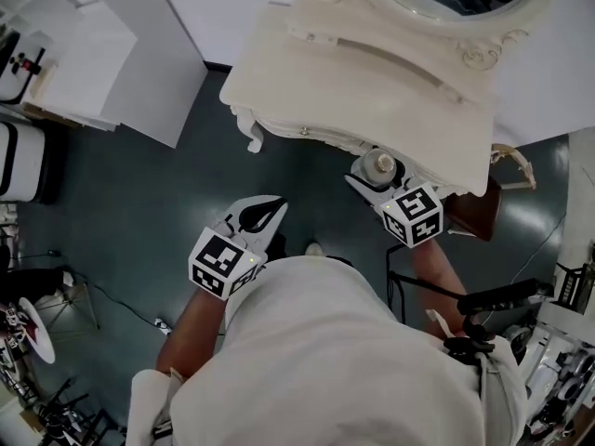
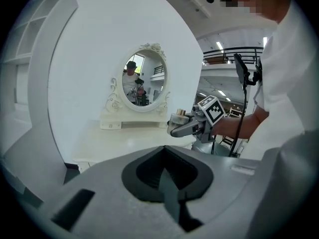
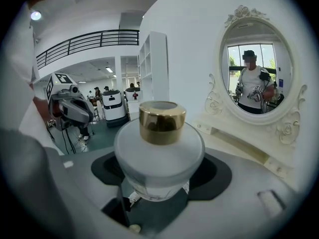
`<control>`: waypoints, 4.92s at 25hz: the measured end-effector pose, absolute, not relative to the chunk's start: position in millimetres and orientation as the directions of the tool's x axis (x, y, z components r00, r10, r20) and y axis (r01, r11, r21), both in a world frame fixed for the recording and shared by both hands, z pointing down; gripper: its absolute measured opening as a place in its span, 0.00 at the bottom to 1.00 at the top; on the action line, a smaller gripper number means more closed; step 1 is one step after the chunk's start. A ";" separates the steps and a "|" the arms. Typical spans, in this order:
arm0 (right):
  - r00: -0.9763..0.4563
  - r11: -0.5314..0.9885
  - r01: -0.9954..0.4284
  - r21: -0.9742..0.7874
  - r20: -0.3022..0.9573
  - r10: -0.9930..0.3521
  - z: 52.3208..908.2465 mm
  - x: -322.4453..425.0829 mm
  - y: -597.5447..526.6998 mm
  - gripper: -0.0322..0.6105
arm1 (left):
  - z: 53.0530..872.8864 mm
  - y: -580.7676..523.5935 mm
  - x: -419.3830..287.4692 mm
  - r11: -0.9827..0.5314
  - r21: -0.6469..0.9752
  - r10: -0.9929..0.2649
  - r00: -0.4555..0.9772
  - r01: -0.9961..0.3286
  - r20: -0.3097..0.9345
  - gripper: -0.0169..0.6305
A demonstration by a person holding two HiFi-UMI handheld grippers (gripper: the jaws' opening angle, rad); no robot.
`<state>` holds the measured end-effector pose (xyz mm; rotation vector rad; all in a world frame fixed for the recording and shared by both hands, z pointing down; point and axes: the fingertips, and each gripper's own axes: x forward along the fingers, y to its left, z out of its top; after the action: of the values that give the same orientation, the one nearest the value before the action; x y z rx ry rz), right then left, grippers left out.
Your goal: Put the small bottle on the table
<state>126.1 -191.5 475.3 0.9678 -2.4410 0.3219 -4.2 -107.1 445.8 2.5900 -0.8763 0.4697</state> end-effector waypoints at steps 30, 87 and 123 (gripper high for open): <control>-0.559 0.662 -0.749 0.029 0.509 -0.654 505.0 56.4 -631.8 0.58 | 423.7 -391.7 -112.4 -0.635 0.183 -0.615 0.634 -0.751 0.468 0.03; -0.495 0.657 -0.748 0.090 0.584 -0.644 590.8 65.4 -774.0 0.69 | 442.5 -450.0 -72.8 -0.373 0.193 -0.717 0.414 -0.908 0.560 0.03; -0.488 0.637 -0.768 0.072 0.579 -0.653 519.5 4.0 -428.4 0.05 | 437.0 -251.5 -173.8 -0.620 0.218 -0.619 0.640 -0.754 0.455 0.03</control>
<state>4.0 -428.4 519.5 1.1056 -2.2858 0.2631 -173.8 -251.5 437.0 2.4727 -1.0862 0.4772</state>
